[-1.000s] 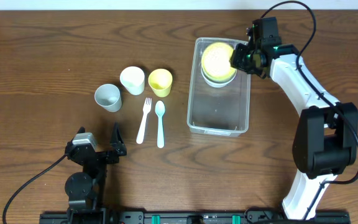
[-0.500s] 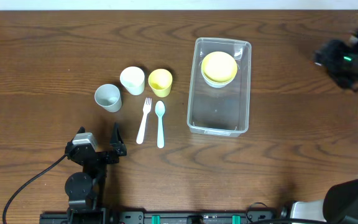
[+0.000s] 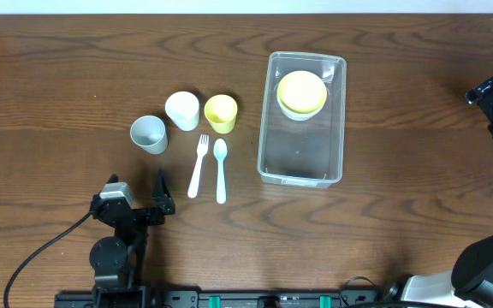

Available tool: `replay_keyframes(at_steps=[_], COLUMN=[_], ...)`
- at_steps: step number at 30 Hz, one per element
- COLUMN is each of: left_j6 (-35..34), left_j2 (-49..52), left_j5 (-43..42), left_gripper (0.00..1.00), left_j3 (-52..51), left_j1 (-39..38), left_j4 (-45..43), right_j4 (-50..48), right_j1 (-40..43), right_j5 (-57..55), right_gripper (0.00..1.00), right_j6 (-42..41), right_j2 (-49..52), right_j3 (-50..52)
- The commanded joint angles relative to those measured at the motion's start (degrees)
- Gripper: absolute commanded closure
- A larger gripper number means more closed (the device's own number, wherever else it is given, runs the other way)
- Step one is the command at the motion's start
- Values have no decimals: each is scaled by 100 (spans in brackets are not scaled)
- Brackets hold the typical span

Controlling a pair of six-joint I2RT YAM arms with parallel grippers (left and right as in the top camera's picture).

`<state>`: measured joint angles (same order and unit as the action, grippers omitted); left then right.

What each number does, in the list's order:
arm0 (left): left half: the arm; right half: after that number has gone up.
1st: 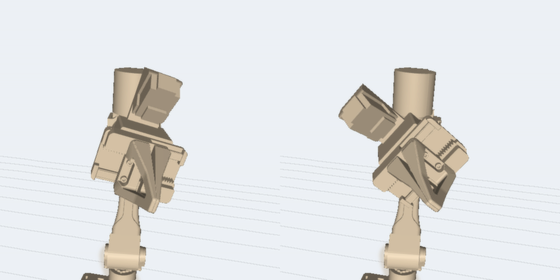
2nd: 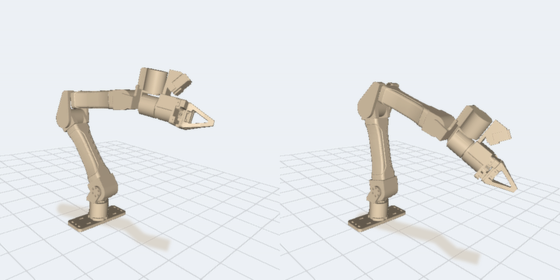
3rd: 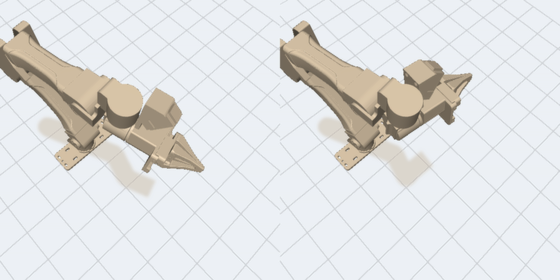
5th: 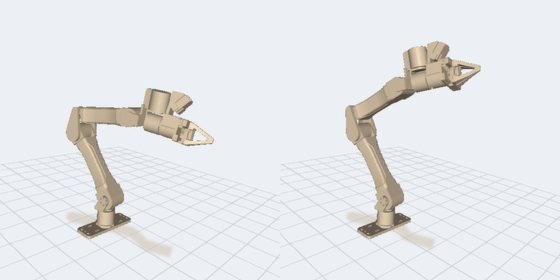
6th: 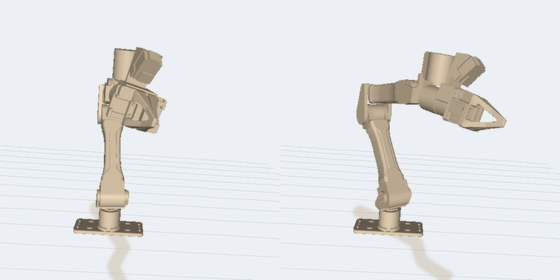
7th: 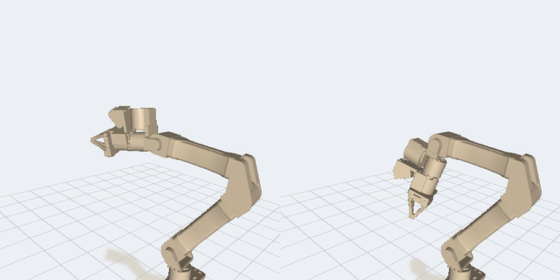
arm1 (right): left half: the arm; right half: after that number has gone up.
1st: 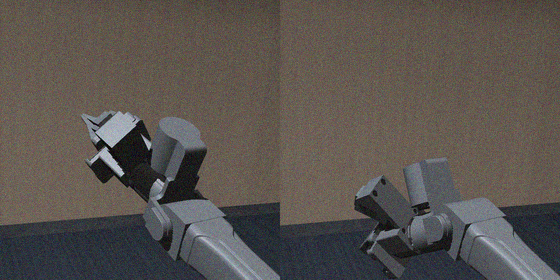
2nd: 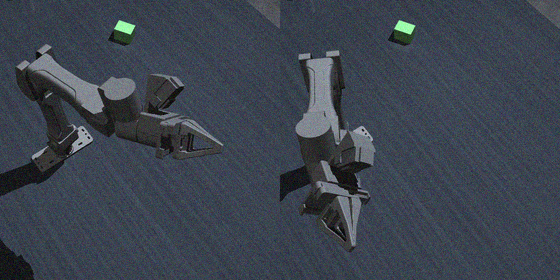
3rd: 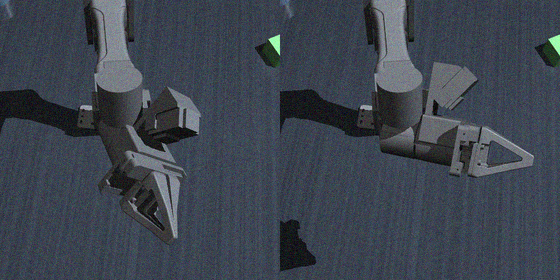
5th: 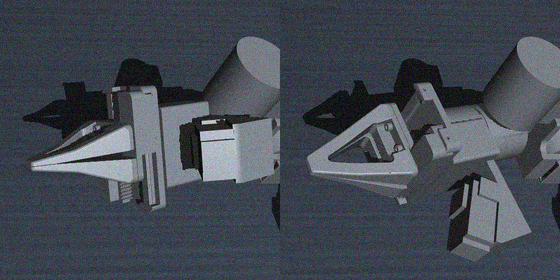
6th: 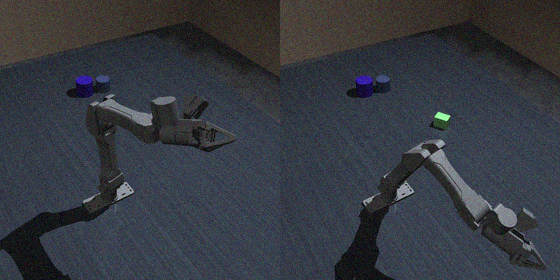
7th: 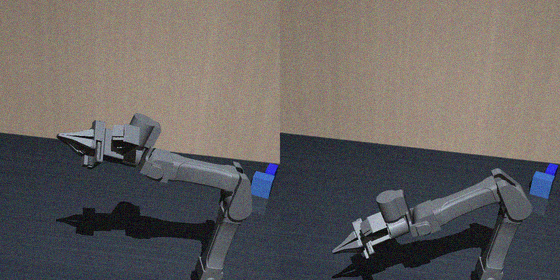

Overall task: Pack container
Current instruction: 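Retract the right arm and reach the left gripper to the grey cup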

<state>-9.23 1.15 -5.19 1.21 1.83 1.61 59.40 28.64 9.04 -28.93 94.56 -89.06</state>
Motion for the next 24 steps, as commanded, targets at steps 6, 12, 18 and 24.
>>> replay_keyframes(at_steps=[6, 12, 18, 24], left_j6=[-354, -354, -374, -807], left_j2=[586, 2758, 5724, 7637], left_j5=[494, 1110, 1067, -426], left_gripper=[2, 2, 2, 2], left_j3=[1276, 3097, 5259, 6371], left_j1=[24, 26, 210, 785], left_j4=[505, 1751, 2940, 3154], right_j4=[22, 22, 22, 22], right_j1=[22, 22, 22, 22], right_j5=[-87, -87, -87, -87], right_gripper=[1, 1, 1, 1], right_j6=[28, 28, 28, 28], right_j2=[24, 24, 24, 24], right_j3=[31, 31, 31, 31])
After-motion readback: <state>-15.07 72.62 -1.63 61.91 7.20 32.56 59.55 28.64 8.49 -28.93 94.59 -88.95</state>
